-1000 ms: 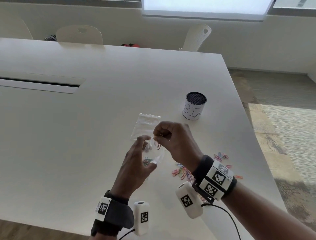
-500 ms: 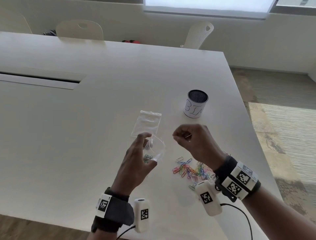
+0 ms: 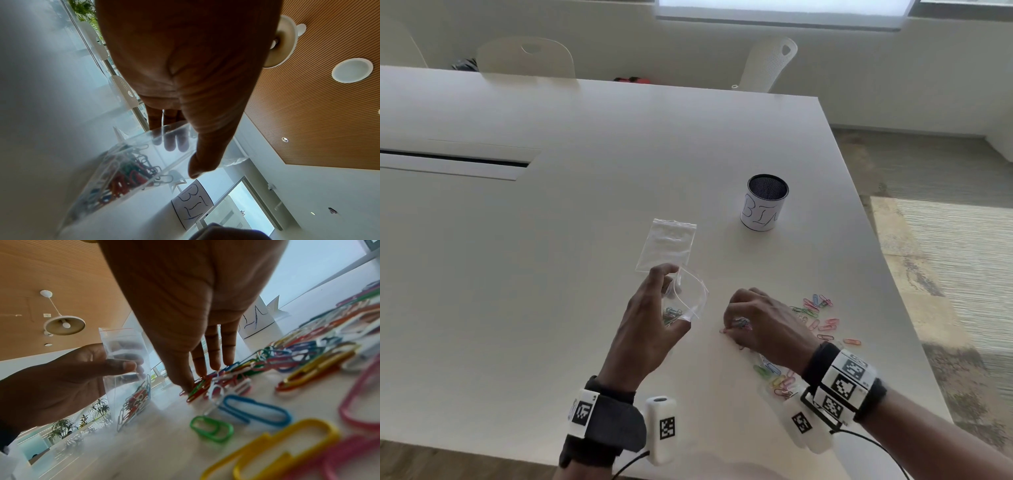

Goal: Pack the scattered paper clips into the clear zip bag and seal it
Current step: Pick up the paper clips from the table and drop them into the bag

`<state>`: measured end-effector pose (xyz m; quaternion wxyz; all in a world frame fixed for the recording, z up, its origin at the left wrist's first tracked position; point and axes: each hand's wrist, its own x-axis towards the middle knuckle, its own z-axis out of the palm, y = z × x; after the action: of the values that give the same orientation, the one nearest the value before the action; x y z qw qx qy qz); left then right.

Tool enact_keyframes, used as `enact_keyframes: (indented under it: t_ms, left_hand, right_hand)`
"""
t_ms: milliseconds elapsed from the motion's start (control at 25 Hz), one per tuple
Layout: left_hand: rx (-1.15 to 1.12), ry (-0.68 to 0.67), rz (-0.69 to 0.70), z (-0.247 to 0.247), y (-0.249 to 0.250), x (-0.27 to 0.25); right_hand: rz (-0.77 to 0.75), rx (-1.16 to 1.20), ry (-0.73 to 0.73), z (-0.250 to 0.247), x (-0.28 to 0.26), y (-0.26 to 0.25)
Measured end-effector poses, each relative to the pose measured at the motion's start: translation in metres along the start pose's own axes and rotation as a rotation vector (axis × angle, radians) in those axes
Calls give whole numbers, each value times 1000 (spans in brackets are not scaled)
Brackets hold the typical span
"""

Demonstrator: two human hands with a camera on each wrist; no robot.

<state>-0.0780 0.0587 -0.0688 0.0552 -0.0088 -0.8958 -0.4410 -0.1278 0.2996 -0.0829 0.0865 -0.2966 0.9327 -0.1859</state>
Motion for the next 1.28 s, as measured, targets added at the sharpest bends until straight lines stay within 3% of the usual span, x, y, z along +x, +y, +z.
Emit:
enact_keyframes:
  t_ms: [200, 400, 640, 960, 1160, 1280]
  left_hand:
    - [-7, 4, -9, -2, 0, -1]
    - [-15, 7, -8, -4, 0, -2]
    - [-27, 6, -9, -1, 0, -1]
    - [-27, 11, -20, -3, 1, -2]
    - [-34, 9, -25, -2, 1, -3]
    - [-37, 8, -25, -1, 1, -3]
  right_hand:
    - [7, -26, -13, -11, -2, 8]
    - [-7, -154, -196, -19, -13, 7]
    - [-22, -40, -41, -6, -11, 9]
    - [-42, -82, -56, -4, 2, 5]
    - [79, 118, 11, -17, 6, 10]
    - [182, 415, 137, -39, 10, 0]
